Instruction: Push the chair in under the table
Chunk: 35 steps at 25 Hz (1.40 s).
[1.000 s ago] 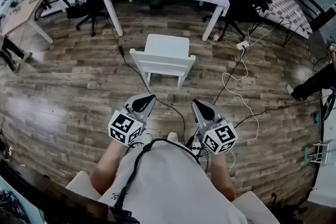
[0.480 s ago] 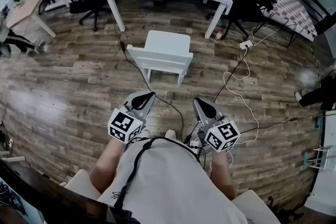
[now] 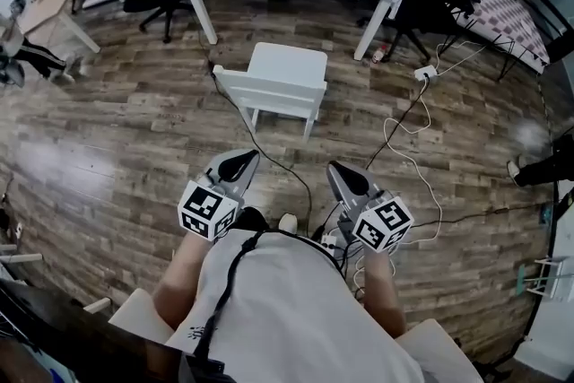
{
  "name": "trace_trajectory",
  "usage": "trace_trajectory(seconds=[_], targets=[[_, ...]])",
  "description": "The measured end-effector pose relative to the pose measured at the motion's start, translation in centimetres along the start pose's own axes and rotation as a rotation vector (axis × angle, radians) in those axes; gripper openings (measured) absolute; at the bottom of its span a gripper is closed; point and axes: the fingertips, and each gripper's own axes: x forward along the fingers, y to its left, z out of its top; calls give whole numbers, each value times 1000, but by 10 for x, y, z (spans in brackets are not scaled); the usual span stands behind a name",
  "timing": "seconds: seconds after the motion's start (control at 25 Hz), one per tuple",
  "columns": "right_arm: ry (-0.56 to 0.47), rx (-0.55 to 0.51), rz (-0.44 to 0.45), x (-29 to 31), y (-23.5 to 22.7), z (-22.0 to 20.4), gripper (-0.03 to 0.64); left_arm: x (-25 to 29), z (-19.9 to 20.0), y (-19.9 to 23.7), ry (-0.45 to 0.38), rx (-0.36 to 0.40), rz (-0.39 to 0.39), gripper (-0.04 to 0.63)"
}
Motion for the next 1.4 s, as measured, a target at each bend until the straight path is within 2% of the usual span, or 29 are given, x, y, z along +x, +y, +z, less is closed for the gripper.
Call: trace_trajectory(seconds=[0.2, 0.48, 0.64, 0.84, 1.12, 1.4], targets=[[24, -17, 21, 2, 2, -4, 6, -3, -3, 2, 8, 9, 28, 8], [19, -21, 39, 12, -1, -2, 6, -3, -7, 18, 1, -22, 71, 6], [19, -11, 25, 20, -9, -4, 6, 7, -3, 25, -15, -27, 32, 8], [22, -11, 7, 39, -17, 0, 6, 22, -4, 40, 13, -12, -11, 8], [38, -5, -21, 83, -38, 11, 6, 45, 3, 84, 32, -2, -46, 8], [66, -44, -72, 137, -62, 24, 6, 72, 21, 135, 41, 19, -91, 8]])
